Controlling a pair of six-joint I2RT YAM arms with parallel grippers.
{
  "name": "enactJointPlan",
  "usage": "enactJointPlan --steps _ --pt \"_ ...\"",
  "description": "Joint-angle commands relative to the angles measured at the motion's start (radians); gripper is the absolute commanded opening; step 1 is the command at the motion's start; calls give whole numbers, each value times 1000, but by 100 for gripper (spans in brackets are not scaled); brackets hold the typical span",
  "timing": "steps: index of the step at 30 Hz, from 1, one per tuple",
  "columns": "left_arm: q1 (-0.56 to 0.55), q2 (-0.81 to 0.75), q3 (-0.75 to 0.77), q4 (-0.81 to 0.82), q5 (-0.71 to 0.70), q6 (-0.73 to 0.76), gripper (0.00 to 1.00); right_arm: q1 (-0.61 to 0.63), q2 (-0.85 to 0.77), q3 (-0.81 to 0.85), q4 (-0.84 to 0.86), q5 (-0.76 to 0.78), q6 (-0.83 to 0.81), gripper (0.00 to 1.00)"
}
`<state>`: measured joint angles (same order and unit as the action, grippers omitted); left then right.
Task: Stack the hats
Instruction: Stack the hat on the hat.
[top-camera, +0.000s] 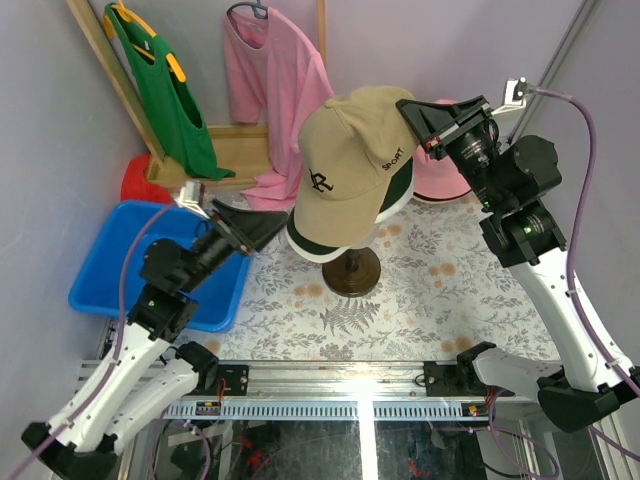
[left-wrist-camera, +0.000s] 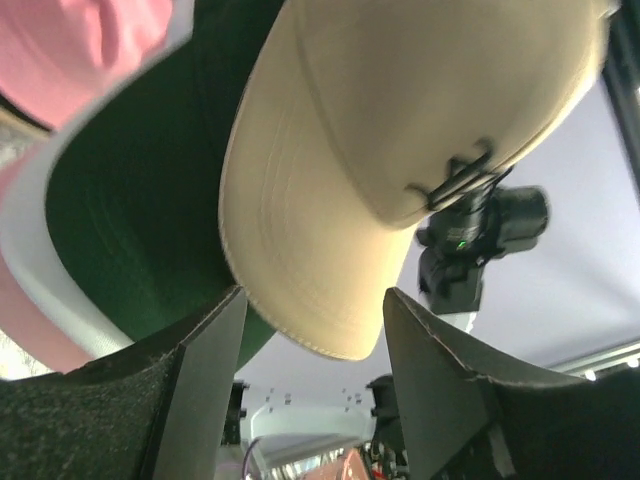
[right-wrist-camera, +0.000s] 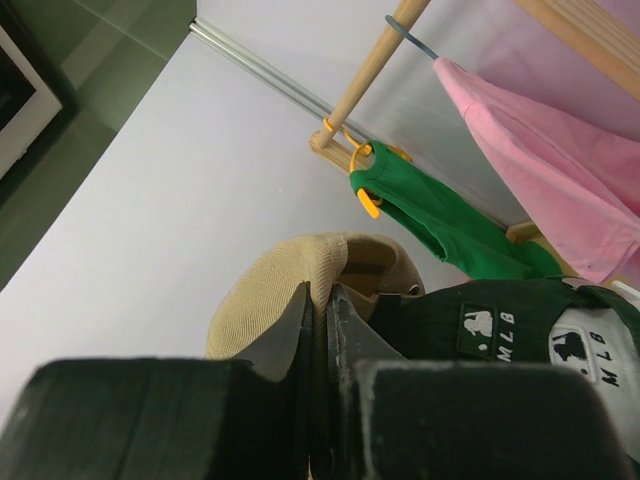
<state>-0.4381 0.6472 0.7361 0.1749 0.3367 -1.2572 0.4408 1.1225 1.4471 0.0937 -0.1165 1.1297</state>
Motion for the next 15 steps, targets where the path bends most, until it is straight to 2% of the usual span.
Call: enactJointPlan --steps 1,5,7,10,15 --pt "-229 50 1 -100 -283 113 58 23 -14 -11 33 84 -34 0" --pt "-360 96 40 -130 -419 150 60 30 -21 -15 22 116 -44 0" --pt "-399 86 40 -142 -478 149 66 31 -20 -15 21 117 -48 0" --pt "-426 73 33 -144 -542 136 71 33 -23 -16 18 120 -49 0" --pt "-456 74 32 -113 -609 134 70 34 -28 -22 19 122 -49 0"
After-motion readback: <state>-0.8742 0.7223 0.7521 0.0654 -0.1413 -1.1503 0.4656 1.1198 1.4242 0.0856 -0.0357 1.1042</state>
